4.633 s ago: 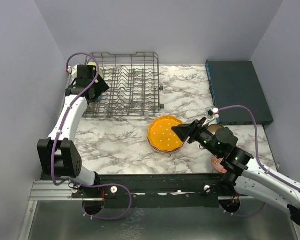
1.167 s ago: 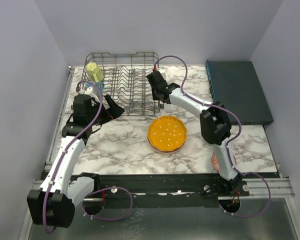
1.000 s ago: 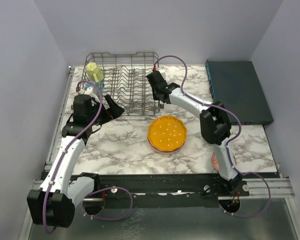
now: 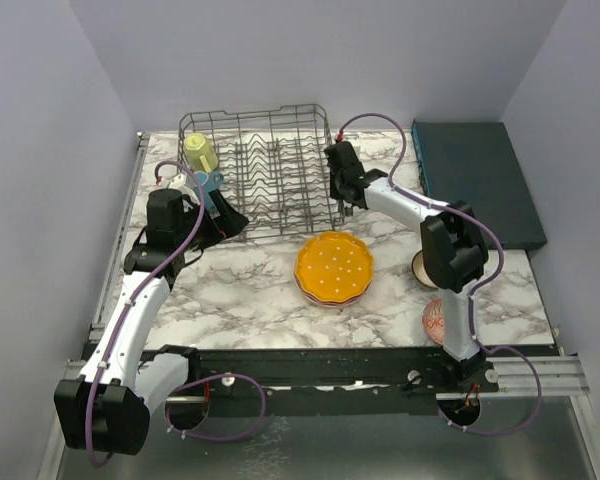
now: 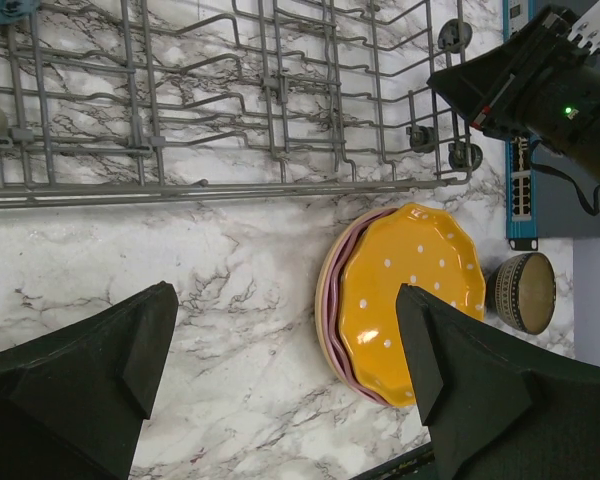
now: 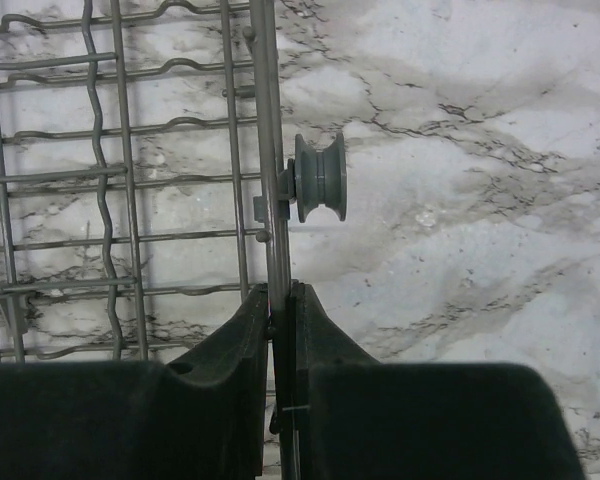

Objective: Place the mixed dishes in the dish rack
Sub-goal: Move the dish rack to the center of the board.

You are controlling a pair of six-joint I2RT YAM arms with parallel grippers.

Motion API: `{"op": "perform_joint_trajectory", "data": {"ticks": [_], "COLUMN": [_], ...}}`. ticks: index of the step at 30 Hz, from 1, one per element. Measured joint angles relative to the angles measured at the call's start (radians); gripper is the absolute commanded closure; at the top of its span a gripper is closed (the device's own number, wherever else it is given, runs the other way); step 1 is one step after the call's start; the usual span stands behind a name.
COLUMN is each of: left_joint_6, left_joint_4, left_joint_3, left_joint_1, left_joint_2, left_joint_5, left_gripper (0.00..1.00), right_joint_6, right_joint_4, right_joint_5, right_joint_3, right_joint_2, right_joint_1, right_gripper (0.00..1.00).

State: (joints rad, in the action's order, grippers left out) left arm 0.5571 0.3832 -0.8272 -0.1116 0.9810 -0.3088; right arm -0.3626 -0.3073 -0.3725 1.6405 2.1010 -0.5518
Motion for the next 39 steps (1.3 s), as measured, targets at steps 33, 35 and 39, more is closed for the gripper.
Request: {"op": "perform_joint_trajectory", "data": {"ticks": [33,35,39], "left_joint_6": [0.0,0.0,0.0], "left_joint_4": [0.0,0.0,0.0], "left_joint_3": [0.0,0.0,0.0], "left_joint_1": [0.0,0.0,0.0], "left_joint_2": [0.011,0.011,0.011], "left_joint_5": [0.0,0.0,0.0], "left_gripper": [0.01,0.01,0.01], "right_joint_6": [0.003,0.001,0.002], "right_joint_4": [0.075,0.078,0.079], "right_joint_5": [0.108,0.109,0.11], "right_joint_3": [-0.301,-0.311,-0.315], "right_joint_2": [-0.204,-0.211,-0.215], "right_joint_1": [0.238,0.241,0.246], "right_gripper": [0.99,1.0,0.99]}}
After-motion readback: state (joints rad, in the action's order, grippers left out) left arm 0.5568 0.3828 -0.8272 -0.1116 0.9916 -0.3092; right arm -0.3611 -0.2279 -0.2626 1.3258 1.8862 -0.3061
